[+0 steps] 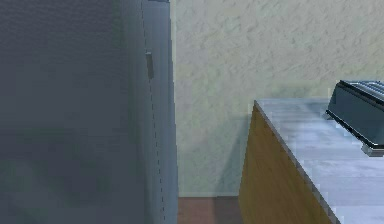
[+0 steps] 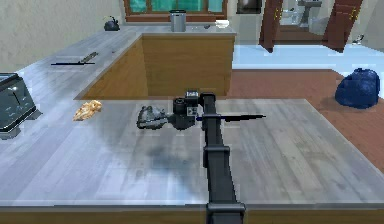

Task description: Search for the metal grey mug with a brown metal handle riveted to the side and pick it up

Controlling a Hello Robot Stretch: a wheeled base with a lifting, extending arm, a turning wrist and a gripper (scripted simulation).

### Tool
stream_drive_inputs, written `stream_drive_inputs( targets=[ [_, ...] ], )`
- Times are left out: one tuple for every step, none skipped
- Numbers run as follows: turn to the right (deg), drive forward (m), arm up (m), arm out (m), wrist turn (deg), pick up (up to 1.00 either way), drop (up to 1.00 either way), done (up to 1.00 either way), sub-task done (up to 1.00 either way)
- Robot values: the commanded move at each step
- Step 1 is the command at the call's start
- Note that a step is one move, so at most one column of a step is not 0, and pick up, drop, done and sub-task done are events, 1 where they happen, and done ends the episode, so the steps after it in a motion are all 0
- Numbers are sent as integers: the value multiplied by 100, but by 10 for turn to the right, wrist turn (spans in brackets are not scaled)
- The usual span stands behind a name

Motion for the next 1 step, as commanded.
stream_drive_inputs(
  targets=[
    [0,0,10,0,0,0,0,0,0]
  ],
)
